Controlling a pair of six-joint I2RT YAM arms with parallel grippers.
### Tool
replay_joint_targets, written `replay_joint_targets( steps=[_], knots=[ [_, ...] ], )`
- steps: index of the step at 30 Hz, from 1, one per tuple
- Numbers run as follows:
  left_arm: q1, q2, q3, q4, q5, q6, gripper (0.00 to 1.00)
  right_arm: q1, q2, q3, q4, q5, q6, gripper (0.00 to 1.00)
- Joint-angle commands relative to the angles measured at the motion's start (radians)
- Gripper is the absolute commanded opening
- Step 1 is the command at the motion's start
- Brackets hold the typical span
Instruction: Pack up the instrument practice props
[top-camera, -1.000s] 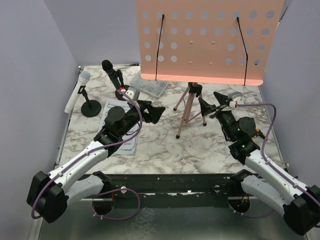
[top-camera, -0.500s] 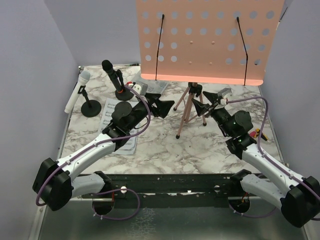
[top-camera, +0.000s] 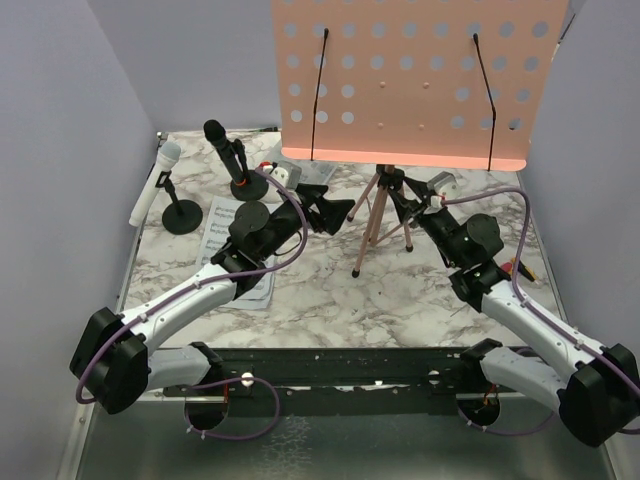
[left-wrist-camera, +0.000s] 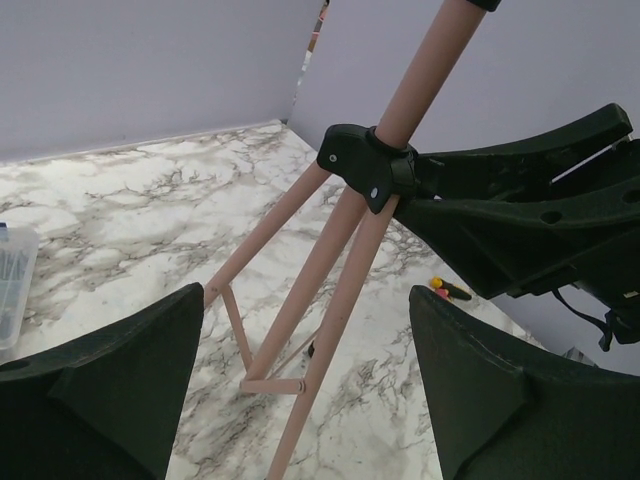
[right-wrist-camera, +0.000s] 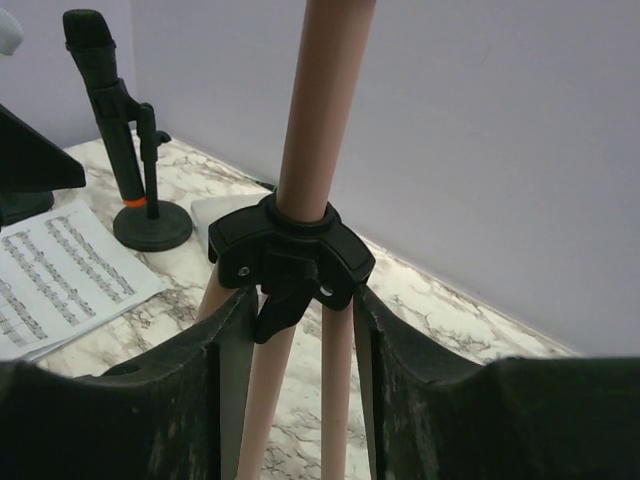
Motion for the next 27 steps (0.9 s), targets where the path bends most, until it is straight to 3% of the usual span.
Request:
replay_joint_targets(
  steps=[1, 9, 18, 27],
  knots=[
    [-0.011, 0.008, 0.020, 0.034, -0.014, 0.010, 0.84, -0.010, 0.021, 0.047, 0.003, -0.029, -0.061, 0.40],
    [-0.014, 0.005, 0.011, 0.035, -0.013, 0.016, 0.84, -0.011, -0.004, 0.054, -0.100, -0.099, -0.230, 0.23],
    [-0.015, 0.017, 0.015, 0.059, -0.012, 0.016, 0.84, -0.010, -0.011, 0.060, -0.206, -0.089, -0.555, 0.02],
    [-0.027, 0.055, 0.006, 0.231, 0.005, 0.060, 0.84, -0.010, 0.006, 0.083, -0.298, -0.097, -0.943, 0.00]
  ],
)
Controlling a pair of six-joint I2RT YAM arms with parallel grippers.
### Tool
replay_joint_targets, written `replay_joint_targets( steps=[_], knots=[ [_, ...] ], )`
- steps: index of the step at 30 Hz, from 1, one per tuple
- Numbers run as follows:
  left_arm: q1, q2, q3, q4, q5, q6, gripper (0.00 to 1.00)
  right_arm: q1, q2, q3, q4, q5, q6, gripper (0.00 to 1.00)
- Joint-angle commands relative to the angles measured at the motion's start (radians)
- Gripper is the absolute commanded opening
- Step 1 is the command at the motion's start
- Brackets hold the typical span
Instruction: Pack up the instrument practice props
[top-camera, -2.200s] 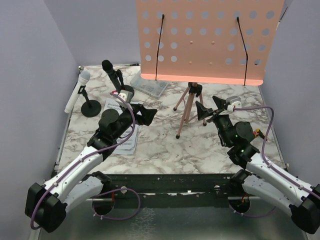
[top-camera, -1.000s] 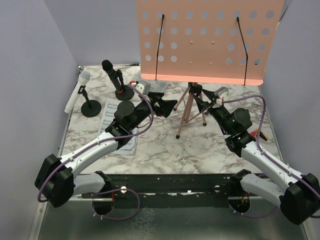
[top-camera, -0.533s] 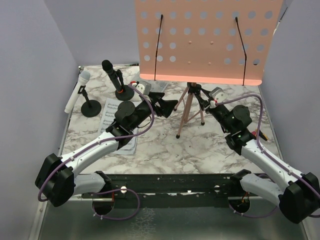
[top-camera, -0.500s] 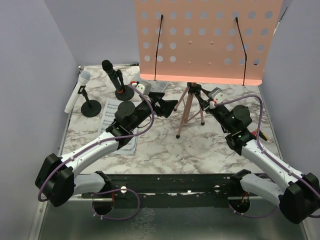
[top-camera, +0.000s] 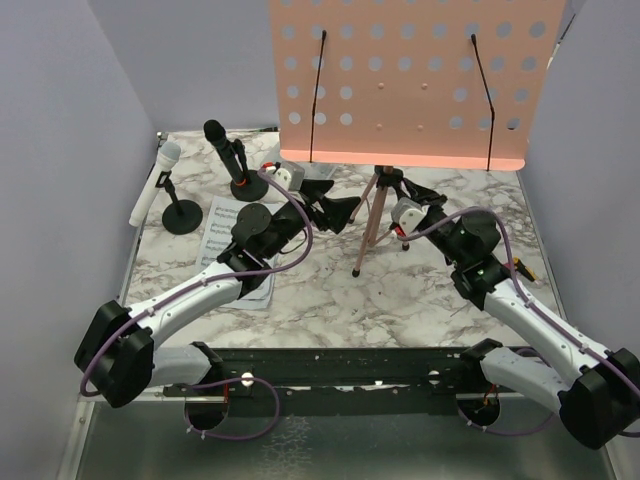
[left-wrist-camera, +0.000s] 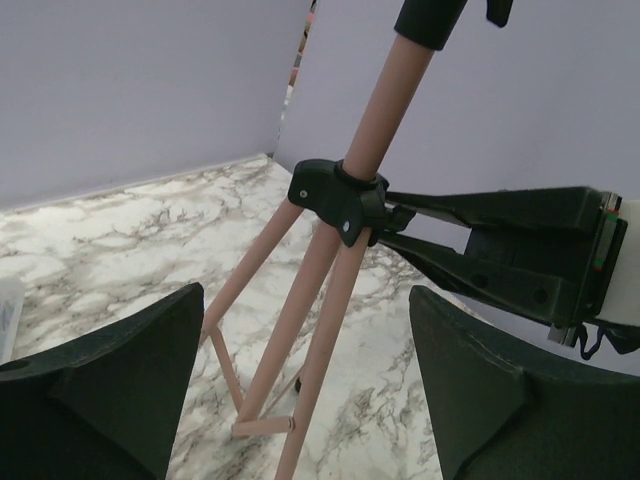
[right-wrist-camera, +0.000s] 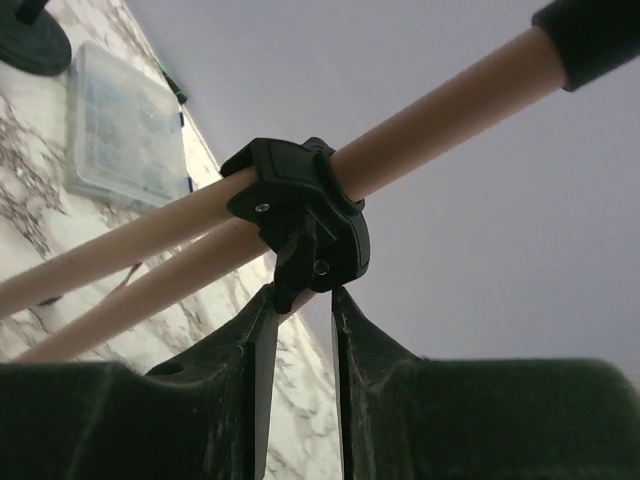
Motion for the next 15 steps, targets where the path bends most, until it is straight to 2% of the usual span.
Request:
replay_joint_targets(
  steps=[1, 6, 9, 11, 14, 15],
  knots=[
    [-0.008, 0.029, 0.009, 0.144, 0.008, 0.037, 0.84, -0.003, 0.012, 0.037, -0.132, -0.030, -0.321, 0.01],
    [-0.007, 0.045, 0.023, 0.162, 0.010, 0.032, 0.84, -0.003, 0.013, 0.022, -0.106, 0.011, -0.551, 0.01],
    [-0.008, 0.046, 0.019, 0.168, 0.008, 0.030, 0.84, -0.003, 0.015, 0.019, -0.072, 0.039, -0.570, 0.02],
    [-0.007, 0.045, 0.015, 0.170, 0.009, 0.029, 0.84, -0.003, -0.002, 0.026, -0.083, 0.033, -0.531, 0.11],
    [-0.008, 0.044, 0.012, 0.171, 0.014, 0.038, 0.84, -0.003, -0.053, 0.028, -0.114, 0.029, -0.387, 0.27],
    [-0.007, 0.043, 0.013, 0.171, 0.014, 0.042, 0.84, -0.003, -0.072, 0.021, -0.122, 0.029, -0.335, 0.36]
  ],
)
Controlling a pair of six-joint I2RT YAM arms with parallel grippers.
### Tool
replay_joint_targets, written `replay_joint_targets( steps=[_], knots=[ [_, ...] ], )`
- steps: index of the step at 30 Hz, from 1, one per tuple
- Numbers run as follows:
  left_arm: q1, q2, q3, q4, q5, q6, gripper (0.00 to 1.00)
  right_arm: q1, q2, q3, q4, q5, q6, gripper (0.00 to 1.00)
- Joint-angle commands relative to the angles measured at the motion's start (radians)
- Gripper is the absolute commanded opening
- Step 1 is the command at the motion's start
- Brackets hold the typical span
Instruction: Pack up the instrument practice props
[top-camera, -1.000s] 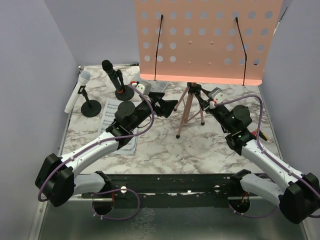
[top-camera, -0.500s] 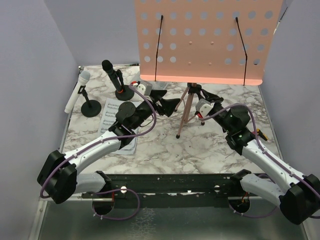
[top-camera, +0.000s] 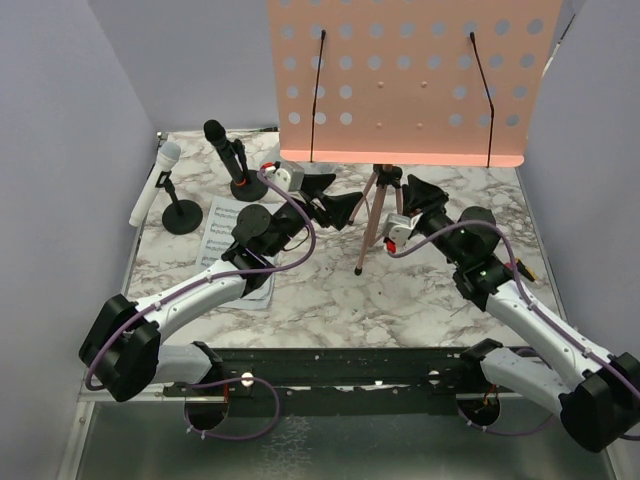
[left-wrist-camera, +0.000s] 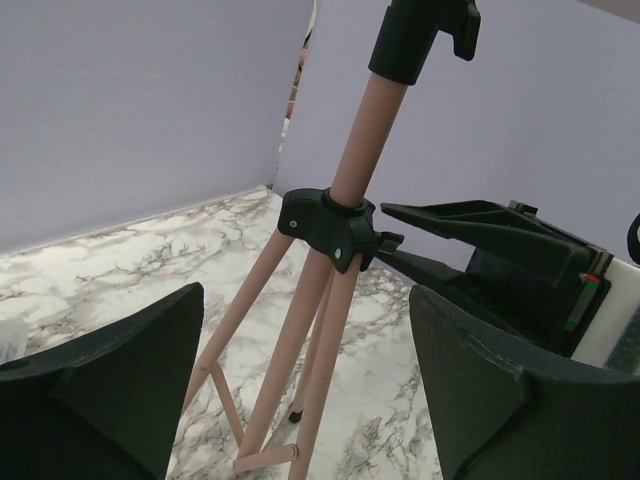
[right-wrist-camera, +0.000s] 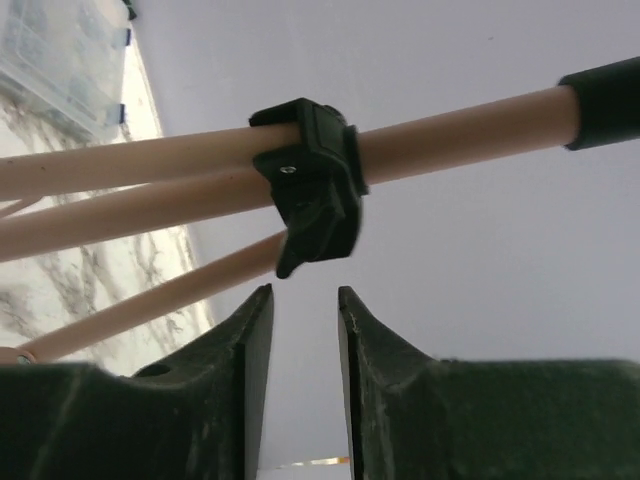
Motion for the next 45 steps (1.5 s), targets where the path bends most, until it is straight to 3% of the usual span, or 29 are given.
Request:
replay_joint_targets(
  steps=[1, 5, 11, 15, 20, 23, 29, 33, 37, 45],
  knots=[
    [-0.006, 0.001, 0.015, 0.041, 0.012, 0.023, 0.85, -0.003, -0.088, 0.000, -0.035, 0.023, 0.174, 0.42],
    [-0.021, 0.018, 0.020, 0.067, -0.004, 0.060, 0.85, -0.003, -0.171, -0.056, 0.000, 0.035, 0.482, 0.57],
    [-0.093, 0.057, 0.029, 0.150, -0.093, 0.173, 0.84, -0.003, -0.255, -0.167, 0.202, 0.069, 1.029, 0.68],
    [-0.149, 0.074, 0.019, 0.206, -0.225, 0.266, 0.85, -0.003, -0.237, -0.227, 0.345, 0.100, 1.280, 0.69],
    [-0.163, 0.088, 0.009, 0.233, -0.256, 0.290, 0.85, -0.003, -0.195, -0.244, 0.454, 0.180, 1.523, 0.70],
    [-0.165, 0.065, -0.030, 0.233, -0.267, 0.287, 0.85, -0.003, -0.173, -0.210, 0.458, 0.203, 1.648, 0.70],
    [-0.164, -0.005, -0.114, 0.214, -0.297, 0.259, 0.85, -0.003, -0.135, -0.135, 0.358, 0.396, 1.978, 0.69],
    [-0.165, -0.035, -0.136, 0.182, -0.308, 0.245, 0.85, -0.003, -0.103, -0.066, 0.272, 0.451, 2.119, 0.69],
    [-0.165, -0.049, -0.135, 0.158, -0.310, 0.243, 0.85, -0.003, -0.052, 0.036, 0.109, 0.462, 2.156, 0.69],
    [-0.165, -0.050, -0.127, 0.136, -0.299, 0.238, 0.85, -0.002, -0.013, 0.059, -0.028, 0.433, 2.226, 0.57]
  ],
)
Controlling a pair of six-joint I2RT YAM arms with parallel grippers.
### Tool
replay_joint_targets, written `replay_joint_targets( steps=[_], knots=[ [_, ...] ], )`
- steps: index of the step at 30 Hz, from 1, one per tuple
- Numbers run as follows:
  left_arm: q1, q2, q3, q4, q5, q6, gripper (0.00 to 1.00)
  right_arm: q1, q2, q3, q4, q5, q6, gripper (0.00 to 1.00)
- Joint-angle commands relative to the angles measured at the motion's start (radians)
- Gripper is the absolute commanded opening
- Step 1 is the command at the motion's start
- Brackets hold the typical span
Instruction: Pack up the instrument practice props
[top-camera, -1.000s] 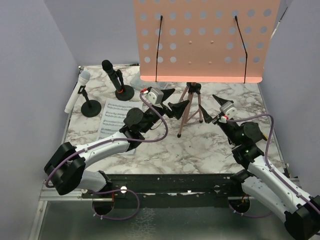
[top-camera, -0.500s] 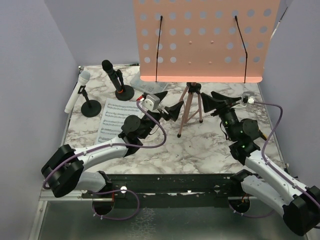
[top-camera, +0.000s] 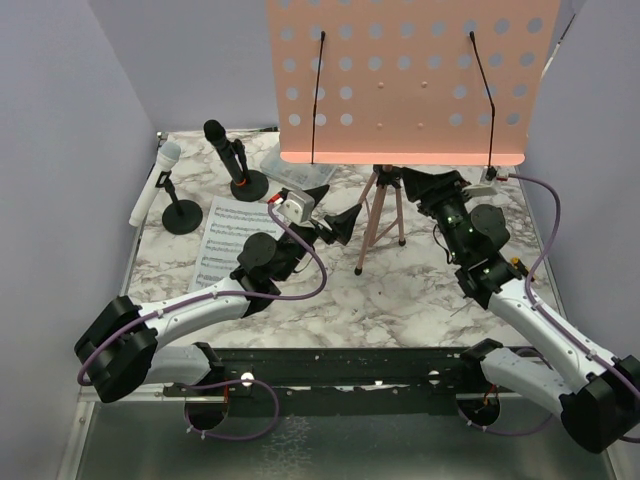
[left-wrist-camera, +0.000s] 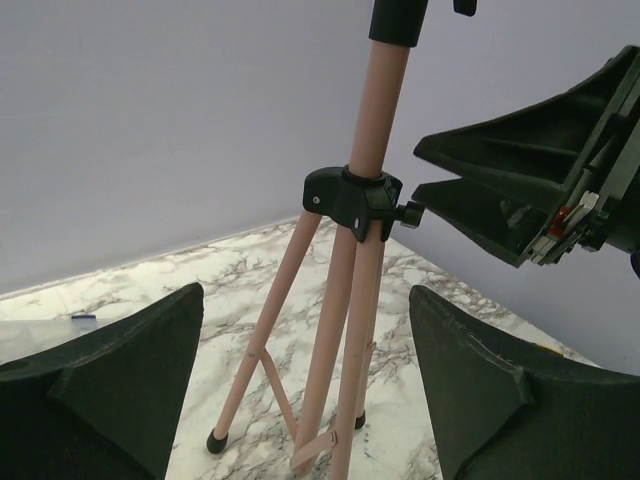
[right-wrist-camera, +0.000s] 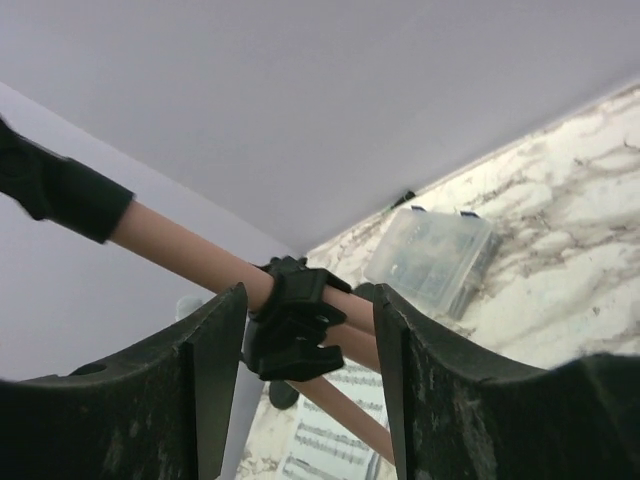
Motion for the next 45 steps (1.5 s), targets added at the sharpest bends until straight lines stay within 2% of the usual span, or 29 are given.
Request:
replay_joint_targets(
  steps=[1, 13, 27, 34, 40, 45],
  knots=[
    [-0.004, -0.016, 0.000, -0.018, -0.011, -0.013, 0.85, -0.002, 0.015, 0.013, -0.133, 0.016, 0.068, 0.57],
    [-0.003, -0.019, 0.009, -0.034, -0.006, -0.012, 0.85, 0.000, 0.002, -0.031, -0.104, -0.087, 0.067, 0.53],
    [-0.003, -0.003, 0.030, -0.038, 0.010, -0.013, 0.84, 0.001, 0.008, -0.048, -0.020, -0.210, -0.023, 0.50],
    [-0.004, -0.004, 0.030, -0.040, 0.013, -0.013, 0.85, 0.000, 0.012, -0.036, -0.049, -0.218, -0.081, 0.50],
    [-0.004, -0.003, 0.036, -0.040, 0.019, -0.011, 0.85, 0.001, 0.002, -0.058, -0.058, -0.206, -0.196, 0.39],
    [-0.003, 0.005, 0.050, -0.040, 0.036, -0.010, 0.85, 0.000, -0.007, -0.087, 0.008, -0.218, -0.387, 0.30]
  ],
)
